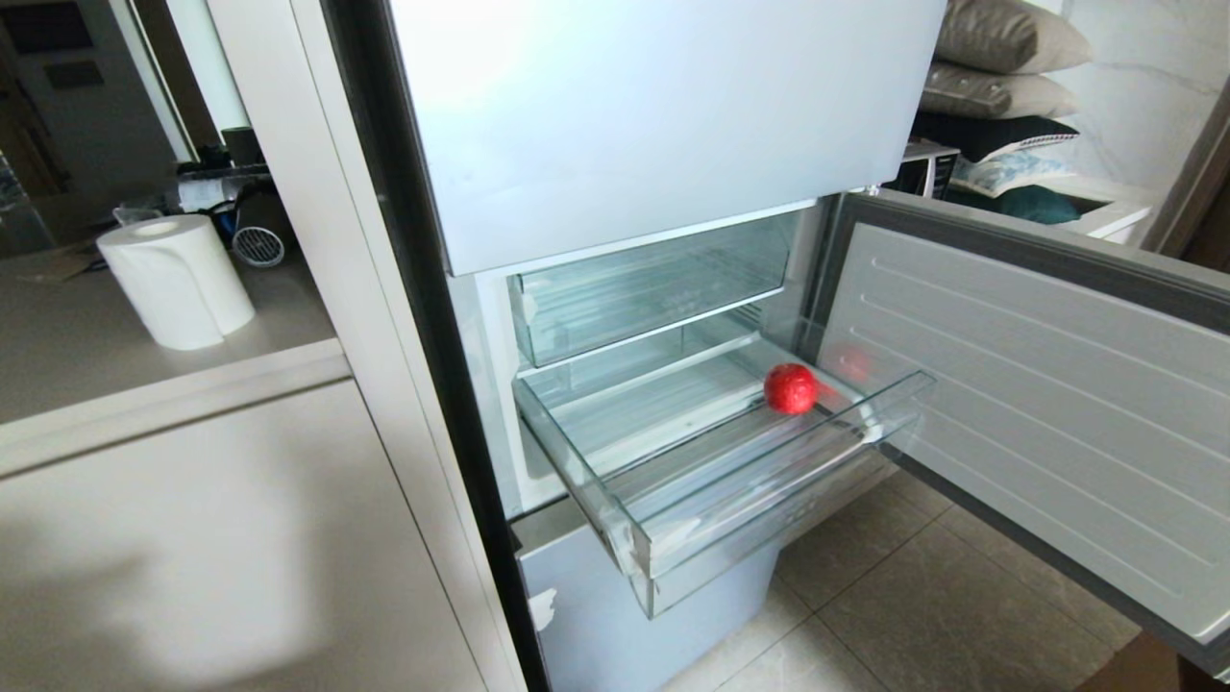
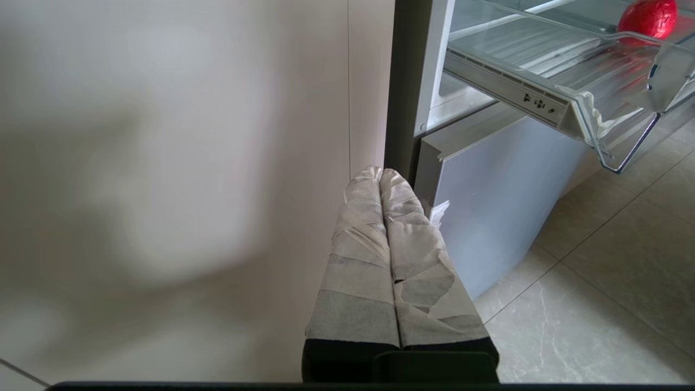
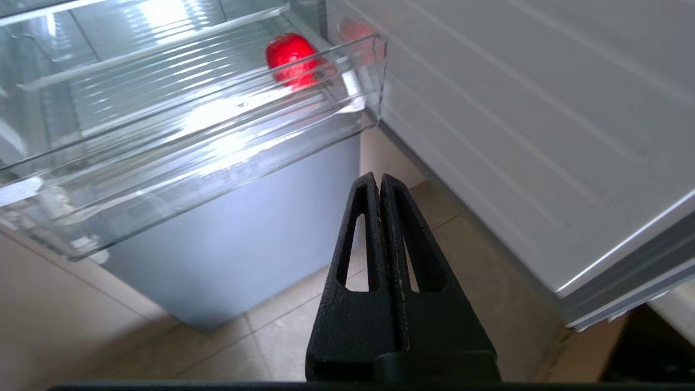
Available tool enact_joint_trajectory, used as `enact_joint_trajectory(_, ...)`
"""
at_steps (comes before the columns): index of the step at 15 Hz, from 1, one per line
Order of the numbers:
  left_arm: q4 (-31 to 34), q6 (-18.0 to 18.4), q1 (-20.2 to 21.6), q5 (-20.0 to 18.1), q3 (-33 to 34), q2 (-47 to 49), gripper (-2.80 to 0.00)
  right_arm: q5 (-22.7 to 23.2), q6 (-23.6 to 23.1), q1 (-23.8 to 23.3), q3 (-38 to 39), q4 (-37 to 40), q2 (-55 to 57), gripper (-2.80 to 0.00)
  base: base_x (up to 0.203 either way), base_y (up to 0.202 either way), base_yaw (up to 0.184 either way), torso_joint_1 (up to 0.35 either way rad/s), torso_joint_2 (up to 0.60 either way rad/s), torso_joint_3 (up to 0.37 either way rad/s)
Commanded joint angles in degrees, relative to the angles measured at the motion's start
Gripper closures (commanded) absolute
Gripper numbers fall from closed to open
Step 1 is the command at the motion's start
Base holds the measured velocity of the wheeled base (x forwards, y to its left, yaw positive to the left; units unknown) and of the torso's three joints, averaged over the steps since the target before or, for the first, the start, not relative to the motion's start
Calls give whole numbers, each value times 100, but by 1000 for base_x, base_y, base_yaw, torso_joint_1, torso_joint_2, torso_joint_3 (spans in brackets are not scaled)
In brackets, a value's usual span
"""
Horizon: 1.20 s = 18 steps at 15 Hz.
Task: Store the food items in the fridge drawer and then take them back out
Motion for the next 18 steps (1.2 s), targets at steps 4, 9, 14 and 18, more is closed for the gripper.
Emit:
enact_joint_trajectory(4, 2, 0, 1, 1, 0, 9, 0, 104, 222, 141, 267, 19, -361, 0, 0, 0, 0, 0, 0, 0)
enact_joint_trajectory(9, 2, 0, 1, 1, 0, 9, 0, 84, 233, 132, 319, 31, -434, 0, 0, 0, 0, 0, 0, 0)
enact_joint_trajectory(14, 2, 0, 1, 1, 0, 1, 0, 82, 230, 60, 310, 31, -417, 0, -1, -6, 122, -1, 1, 1)
enact_joint_trajectory(18, 2, 0, 1, 1, 0, 9, 0, 69, 253, -523, 248, 1, 24, 0, 0, -9, 175, -45, 93, 52)
